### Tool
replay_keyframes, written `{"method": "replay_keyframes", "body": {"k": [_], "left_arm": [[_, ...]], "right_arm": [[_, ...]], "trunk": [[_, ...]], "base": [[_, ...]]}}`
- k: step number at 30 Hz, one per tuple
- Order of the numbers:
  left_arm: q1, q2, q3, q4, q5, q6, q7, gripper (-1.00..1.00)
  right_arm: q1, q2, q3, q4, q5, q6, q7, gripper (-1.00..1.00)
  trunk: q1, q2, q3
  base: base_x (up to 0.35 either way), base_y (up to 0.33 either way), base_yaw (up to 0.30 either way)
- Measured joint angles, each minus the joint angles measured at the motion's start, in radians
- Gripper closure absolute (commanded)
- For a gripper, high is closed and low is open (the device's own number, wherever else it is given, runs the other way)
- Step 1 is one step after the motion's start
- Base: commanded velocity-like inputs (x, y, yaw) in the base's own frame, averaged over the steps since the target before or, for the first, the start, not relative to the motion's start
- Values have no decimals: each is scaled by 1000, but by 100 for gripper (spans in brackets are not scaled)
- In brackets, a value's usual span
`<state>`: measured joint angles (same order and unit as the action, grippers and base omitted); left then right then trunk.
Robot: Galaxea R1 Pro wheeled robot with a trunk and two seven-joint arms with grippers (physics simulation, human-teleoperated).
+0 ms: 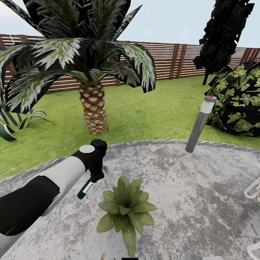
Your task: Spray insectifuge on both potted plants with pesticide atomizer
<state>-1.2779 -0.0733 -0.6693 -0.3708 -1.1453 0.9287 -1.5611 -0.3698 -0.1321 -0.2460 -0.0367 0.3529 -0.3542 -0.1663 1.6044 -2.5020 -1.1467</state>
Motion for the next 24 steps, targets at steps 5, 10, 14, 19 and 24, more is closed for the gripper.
{"method": "replay_keyframes", "body": {"k": [5,10,14,19,24], "left_arm": [[3,-4,0,1,0,0,0,100],[-6,-5,-5,-4,-1,-9,0,100],[2,-18,-3,-57,-10,-85,0,100],[7,-48,-4,-63,-11,-93,0,100],[10,-52,-4,-63,-12,-93,0,100]], "right_arm": [[0,0,0,0,-1,0,1,-100],[-1,0,0,0,0,0,1,-100],[0,0,0,0,0,0,1,-100],[0,0,0,0,0,0,1,-100],[0,0,0,0,0,0,1,-100]], "trunk": [[0,0,0],[0,0,0],[0,0,0],[0,0,0],[0,0,0]], "base": [[45,11,-239],[2,1,-46],[0,0,-2],[89,-2,0],[114,-43,-14]]}}
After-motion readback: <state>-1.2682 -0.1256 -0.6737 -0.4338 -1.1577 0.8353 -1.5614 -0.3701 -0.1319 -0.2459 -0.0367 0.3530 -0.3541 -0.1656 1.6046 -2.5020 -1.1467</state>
